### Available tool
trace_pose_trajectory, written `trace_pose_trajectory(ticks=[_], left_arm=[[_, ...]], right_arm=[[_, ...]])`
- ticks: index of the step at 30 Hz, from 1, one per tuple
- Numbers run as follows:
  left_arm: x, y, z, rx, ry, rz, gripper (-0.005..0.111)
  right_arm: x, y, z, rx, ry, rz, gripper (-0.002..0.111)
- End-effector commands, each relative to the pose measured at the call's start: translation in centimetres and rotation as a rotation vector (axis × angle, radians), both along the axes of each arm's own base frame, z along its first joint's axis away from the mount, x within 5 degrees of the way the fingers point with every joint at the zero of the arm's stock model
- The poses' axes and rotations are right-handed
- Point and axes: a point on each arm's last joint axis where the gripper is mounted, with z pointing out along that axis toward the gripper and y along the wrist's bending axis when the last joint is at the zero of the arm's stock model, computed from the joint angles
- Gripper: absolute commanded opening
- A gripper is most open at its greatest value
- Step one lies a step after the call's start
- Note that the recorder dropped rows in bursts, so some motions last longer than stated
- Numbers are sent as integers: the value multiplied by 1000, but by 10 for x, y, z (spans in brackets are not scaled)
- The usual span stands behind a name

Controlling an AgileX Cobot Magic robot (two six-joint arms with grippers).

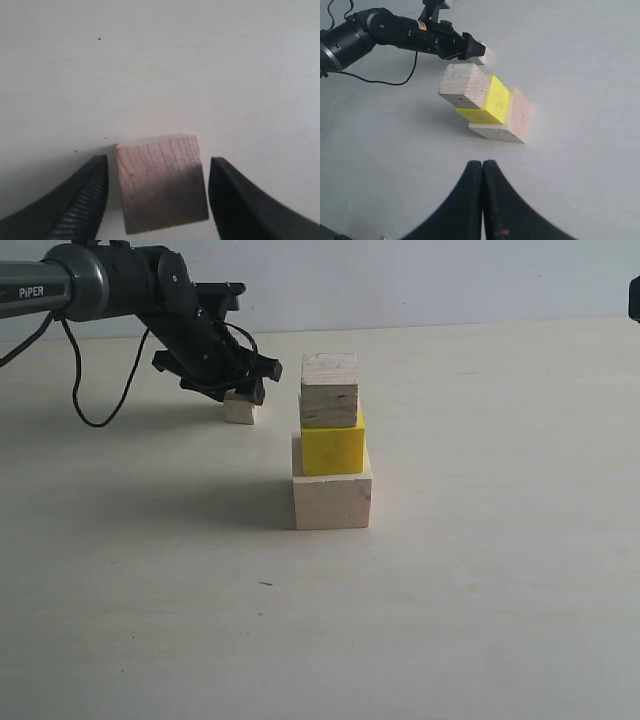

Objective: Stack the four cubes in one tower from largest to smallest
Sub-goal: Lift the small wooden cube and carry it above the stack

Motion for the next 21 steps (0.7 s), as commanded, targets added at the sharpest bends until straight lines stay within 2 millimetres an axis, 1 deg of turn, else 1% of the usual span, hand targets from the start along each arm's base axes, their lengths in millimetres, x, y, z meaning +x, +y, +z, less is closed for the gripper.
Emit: trace_pose_trajectory(ticks=[1,3,4,7,9,11,15,16,18,21], left_arm=[[0,-2,3,-8,-10,0,56],[0,-2,3,-8,-10,0,52],[0,-2,3,-8,-10,0,48],[0,-1,6,-1,-14,-4,28],[-1,1,14,22,-23,-18,14],[-2,6,26,73,-47,-40,1],[-5,20,59,94,-61,-31,0],[-7,26,71,87,-62,-20,0],[-11,35,89,88,-55,-26,0],[-26,46,127,56,-53,-105,0]], right_arm=[[-1,-1,1,1,-9,-3,0],[-1,-1,1,1,-9,-3,0],[-1,-1,1,1,-9,-3,0],[-1,-1,1,0,-8,-2,0],[-1,-1,1,0,-8,-2,0],[-2,0,2,0,-10,-2,0],[-3,0,2,0,-14,-2,0],[-3,0,2,0,-14,-2,0],[-3,0,2,0,-14,-2,0],[-3,0,2,0,-14,-2,0]])
